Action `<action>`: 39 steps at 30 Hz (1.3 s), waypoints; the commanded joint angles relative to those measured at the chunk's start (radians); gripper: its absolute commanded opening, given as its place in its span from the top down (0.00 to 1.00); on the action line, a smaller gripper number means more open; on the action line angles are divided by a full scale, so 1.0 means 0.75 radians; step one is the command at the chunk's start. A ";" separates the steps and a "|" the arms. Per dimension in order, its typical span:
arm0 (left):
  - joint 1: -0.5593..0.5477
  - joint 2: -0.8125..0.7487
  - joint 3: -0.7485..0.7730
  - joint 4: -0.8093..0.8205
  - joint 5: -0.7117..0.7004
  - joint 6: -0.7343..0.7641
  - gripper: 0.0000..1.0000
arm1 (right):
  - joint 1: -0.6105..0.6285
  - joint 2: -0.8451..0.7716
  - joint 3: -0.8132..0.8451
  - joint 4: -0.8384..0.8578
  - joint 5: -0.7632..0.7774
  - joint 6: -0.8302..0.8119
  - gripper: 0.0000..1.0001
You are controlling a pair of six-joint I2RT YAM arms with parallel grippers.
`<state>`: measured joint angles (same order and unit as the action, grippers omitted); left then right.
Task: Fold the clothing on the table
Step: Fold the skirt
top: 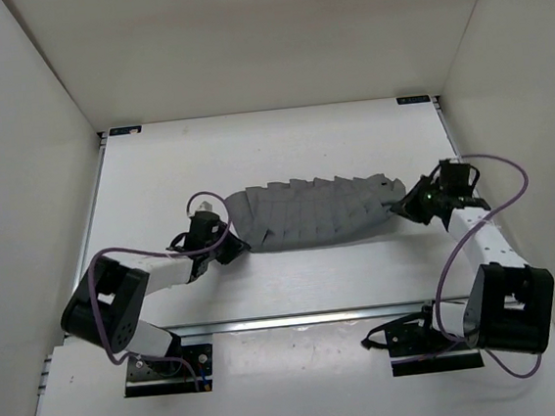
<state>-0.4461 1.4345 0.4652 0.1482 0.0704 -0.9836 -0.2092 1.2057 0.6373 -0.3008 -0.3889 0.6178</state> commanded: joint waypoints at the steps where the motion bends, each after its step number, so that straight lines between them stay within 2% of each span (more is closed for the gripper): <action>1: -0.061 0.102 0.063 0.123 0.066 -0.044 1.00 | 0.092 0.026 0.260 -0.206 0.152 -0.194 1.00; 5: -0.094 0.135 0.085 0.168 0.045 -0.069 1.00 | 0.309 0.104 0.535 -0.305 0.150 -0.245 1.00; 7: -0.082 0.147 0.083 0.181 0.047 -0.073 1.00 | 0.481 0.184 0.667 -0.339 0.173 -0.243 1.00; 16: -0.066 0.133 0.079 0.183 0.031 -0.067 1.00 | 0.958 0.566 1.011 -0.266 0.091 -0.231 1.00; 19: -0.064 0.126 0.061 0.199 0.039 -0.071 1.00 | 1.062 0.681 1.099 -0.253 0.071 -0.216 1.00; 24: -0.062 0.126 0.020 0.230 0.041 -0.071 1.00 | 1.132 0.859 1.181 -0.215 -0.017 -0.192 0.99; 32: -0.039 0.079 -0.011 0.228 0.039 -0.073 1.00 | 1.187 0.984 1.232 -0.214 -0.117 -0.190 1.00; 36: -0.019 0.053 -0.019 0.244 0.055 -0.069 1.00 | 1.197 1.029 1.304 -0.278 -0.303 -0.243 0.99; 37: -0.011 0.049 -0.023 0.254 0.066 -0.073 0.88 | 1.195 1.033 1.308 -0.290 -0.395 -0.259 0.91; 38: -0.004 0.041 -0.029 0.269 0.078 -0.073 0.84 | 1.201 1.025 1.316 -0.302 -0.420 -0.290 0.71; 39: -0.004 0.039 -0.031 0.265 0.086 -0.067 0.79 | 1.214 0.994 1.302 -0.305 -0.438 -0.316 0.65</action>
<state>-0.4633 1.5085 0.4568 0.3225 0.1135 -1.0370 0.6762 1.9884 1.5692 -0.5125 -0.5739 0.4397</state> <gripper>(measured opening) 0.187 0.310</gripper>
